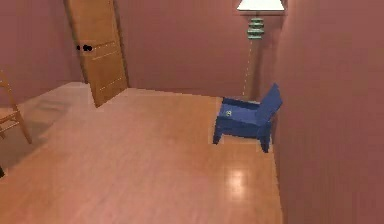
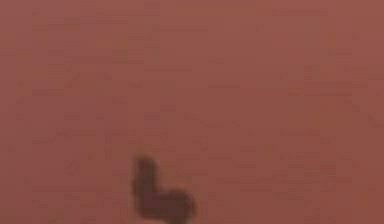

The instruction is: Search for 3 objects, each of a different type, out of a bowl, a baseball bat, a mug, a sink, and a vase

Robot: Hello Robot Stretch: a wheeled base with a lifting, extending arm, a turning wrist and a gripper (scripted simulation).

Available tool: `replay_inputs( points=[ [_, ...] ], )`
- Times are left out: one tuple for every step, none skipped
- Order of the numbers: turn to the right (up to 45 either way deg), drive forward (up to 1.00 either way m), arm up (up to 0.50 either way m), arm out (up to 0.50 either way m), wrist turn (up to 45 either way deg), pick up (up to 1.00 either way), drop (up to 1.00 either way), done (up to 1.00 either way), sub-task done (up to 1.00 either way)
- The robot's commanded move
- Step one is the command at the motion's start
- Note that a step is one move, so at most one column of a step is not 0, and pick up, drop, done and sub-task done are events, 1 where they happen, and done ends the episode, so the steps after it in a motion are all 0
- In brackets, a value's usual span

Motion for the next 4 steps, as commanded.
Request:
replay_inputs(
  points=[
    [-45.0, 0.00, 0.00, 0.00, 0.0, 0.00, 0.00, 0.00, 0.00],
    [-24.0, 0.00, 0.00, 0.00, 0.0, 0.00, 0.00, 0.00, 0.00],
    [0.0, 0.20, 0.00, 0.00, 0.0, 0.00, 0.00, 0.00, 0.00],
    [-30.0, 0.00, 0.00, 0.00, 0.0, 0.00, 0.00, 0.00, 0.00]
  ],
)
